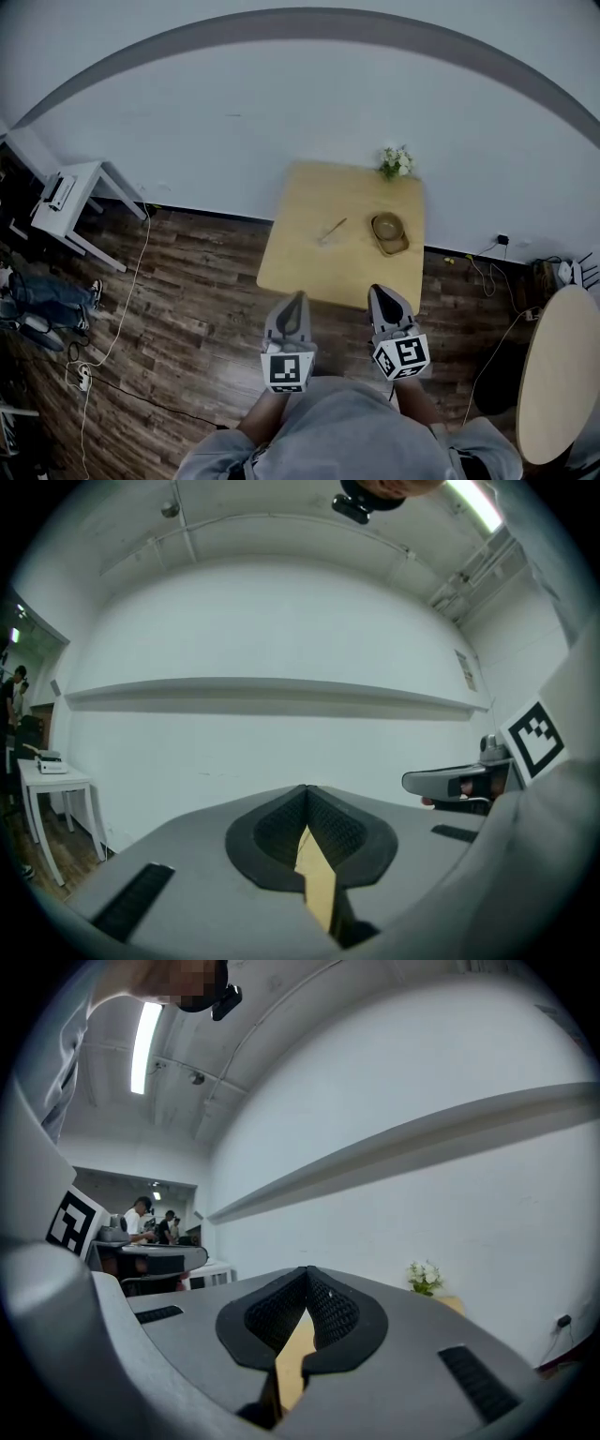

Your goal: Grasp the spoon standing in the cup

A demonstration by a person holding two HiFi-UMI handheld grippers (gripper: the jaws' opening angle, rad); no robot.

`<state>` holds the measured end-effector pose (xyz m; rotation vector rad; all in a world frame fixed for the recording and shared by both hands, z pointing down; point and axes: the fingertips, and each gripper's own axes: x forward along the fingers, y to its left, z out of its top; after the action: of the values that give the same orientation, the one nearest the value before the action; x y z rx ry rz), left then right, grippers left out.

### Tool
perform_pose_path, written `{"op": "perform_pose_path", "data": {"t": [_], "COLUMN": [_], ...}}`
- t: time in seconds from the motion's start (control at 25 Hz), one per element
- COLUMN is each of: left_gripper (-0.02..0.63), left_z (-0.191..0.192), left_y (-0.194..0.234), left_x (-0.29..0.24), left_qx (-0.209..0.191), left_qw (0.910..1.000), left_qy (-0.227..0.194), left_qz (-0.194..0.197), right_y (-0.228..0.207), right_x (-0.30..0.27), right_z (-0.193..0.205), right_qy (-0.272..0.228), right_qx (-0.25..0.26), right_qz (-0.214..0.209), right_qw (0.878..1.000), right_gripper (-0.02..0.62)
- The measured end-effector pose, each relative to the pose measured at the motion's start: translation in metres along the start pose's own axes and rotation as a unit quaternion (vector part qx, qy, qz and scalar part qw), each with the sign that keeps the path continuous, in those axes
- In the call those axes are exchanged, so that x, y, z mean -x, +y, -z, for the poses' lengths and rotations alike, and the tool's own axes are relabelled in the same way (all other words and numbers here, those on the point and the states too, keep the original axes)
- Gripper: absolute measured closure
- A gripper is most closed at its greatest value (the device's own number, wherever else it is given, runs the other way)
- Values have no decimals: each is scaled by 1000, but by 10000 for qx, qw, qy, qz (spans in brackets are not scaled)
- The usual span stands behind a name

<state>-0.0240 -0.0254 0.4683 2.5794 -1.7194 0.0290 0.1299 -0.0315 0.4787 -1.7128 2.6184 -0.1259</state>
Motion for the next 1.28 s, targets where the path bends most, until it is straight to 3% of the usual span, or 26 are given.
{"op": "perform_pose_path", "data": {"t": [0.52, 0.76, 1.04, 1.28], "left_gripper": [604, 604, 604, 604], "left_z": [8, 8, 13, 8], "left_y": [74, 81, 90, 97], "left_x": [-58, -82, -110, -136], "left_qx": [144, 218, 307, 213], "left_qw": [9990, 9974, 9971, 9981], "left_qy": [122, 110, 185, 162], "left_qz": [413, 682, 678, 563], "right_y": [5, 0, -14, -46], "right_x": [-82, -108, -142, -178], "right_z": [8, 21, 31, 86], "right_qy": [137, 286, 413, 1151], "right_qx": [-99, -243, -223, -323], "right_qz": [565, 811, 786, 803], "right_qw": [9983, 9960, 9958, 9896], "right_gripper": [597, 597, 597, 595]}}
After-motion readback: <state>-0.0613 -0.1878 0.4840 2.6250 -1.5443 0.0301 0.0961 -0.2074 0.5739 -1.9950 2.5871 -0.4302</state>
